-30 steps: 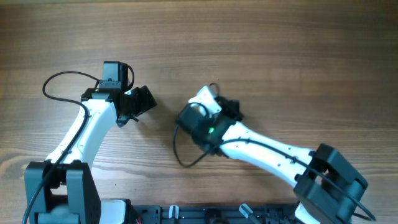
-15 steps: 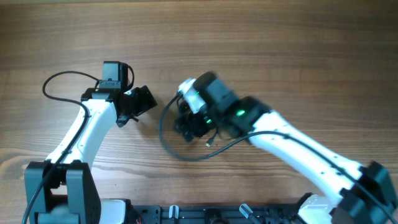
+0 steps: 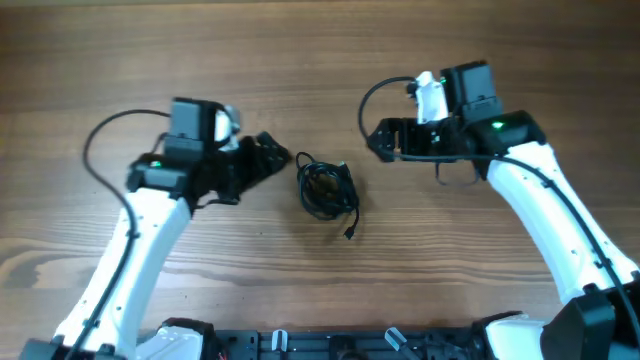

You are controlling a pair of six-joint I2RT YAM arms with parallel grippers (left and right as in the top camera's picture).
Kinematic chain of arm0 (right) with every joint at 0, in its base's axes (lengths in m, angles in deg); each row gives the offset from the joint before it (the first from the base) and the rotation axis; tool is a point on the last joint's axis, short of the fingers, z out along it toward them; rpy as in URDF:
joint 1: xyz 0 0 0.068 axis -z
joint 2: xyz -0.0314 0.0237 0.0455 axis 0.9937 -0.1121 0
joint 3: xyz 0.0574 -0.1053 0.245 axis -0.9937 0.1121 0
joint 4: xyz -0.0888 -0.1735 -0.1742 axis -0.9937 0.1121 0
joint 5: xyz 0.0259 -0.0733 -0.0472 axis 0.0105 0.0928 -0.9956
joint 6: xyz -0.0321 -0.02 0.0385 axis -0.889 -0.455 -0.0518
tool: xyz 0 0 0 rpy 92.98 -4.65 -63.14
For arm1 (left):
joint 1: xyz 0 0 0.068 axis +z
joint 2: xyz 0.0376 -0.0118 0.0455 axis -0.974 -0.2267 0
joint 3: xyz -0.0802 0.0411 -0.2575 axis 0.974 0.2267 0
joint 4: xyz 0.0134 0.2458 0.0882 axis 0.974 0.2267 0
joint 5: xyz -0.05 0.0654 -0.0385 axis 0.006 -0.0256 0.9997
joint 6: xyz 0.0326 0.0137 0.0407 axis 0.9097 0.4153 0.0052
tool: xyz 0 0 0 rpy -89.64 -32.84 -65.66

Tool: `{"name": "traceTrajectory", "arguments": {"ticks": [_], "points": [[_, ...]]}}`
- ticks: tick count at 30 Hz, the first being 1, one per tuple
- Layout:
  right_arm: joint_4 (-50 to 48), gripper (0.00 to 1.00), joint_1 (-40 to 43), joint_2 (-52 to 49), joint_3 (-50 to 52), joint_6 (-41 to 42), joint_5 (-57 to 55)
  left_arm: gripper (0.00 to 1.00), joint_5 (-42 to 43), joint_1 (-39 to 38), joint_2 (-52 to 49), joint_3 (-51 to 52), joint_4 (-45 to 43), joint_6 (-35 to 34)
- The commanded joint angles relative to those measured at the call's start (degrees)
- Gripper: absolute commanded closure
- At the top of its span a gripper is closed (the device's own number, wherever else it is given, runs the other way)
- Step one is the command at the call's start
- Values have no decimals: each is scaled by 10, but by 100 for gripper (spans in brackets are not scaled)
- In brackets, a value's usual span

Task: Untangle cables

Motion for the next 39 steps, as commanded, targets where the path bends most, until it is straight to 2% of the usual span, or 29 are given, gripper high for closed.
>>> {"name": "traceTrajectory", "arguments": {"ticks": [1, 5, 8, 9, 10, 11, 12, 14, 15, 17, 19, 22, 24, 26, 30, 33, 35, 39], "points": [[7, 0, 22, 9, -3, -1, 12, 16, -49, -92, -53, -6, -29, -83], [7, 0, 24, 9, -2, -2, 12, 17, -127, -186, -111, -6, -113, -135], [10, 0, 24, 9, -2, -2, 12, 18, -174, -225, -144, -6, -153, -164], [10, 0, 24, 9, -2, -2, 12, 21, -179, -231, -151, -6, -162, -164], [9, 0, 24, 9, -2, -2, 12, 27, -191, -243, -165, -6, -181, -164], [9, 0, 24, 9, -2, -2, 12, 40, -201, -253, -178, -6, -196, -163], [10, 0, 24, 9, -2, -3, 12, 61, -203, -257, -184, -6, -203, -163], [9, 0, 24, 8, 2, -5, 12, 88, -203, -261, -195, -6, -211, -163], [8, 0, 24, 8, 5, -12, 12, 96, -203, -260, -195, -6, -211, -163], [6, 0, 25, 8, 7, -32, 9, 96, -189, -255, -186, -6, -231, -144], [2, 0, 26, 8, 7, -31, 10, 96, -123, -240, -160, -6, -261, -102], [1, 0, 37, 8, 7, -26, 10, 96, -13, -206, -116, -6, -268, -101], [1, 0, 48, 8, 7, -26, 16, 96, 122, -160, -101, -6, -275, -81], [1, 0, 54, 8, 7, -29, 54, 96, 253, -115, -104, -6, -296, -13], [-8, 0, 58, 8, 7, -57, 201, 96, 501, -29, -113, -6, -301, 135], [-42, 0, 61, 7, 7, -53, 306, 96, 642, 17, -113, -6, -329, 191], [-87, 0, 61, 1, 7, -46, 391, 96, 642, 36, -113, -6, -334, 186], [-144, 0, 42, -27, 7, -43, 438, 96, 642, 38, -113, -6, -342, 180]]}}
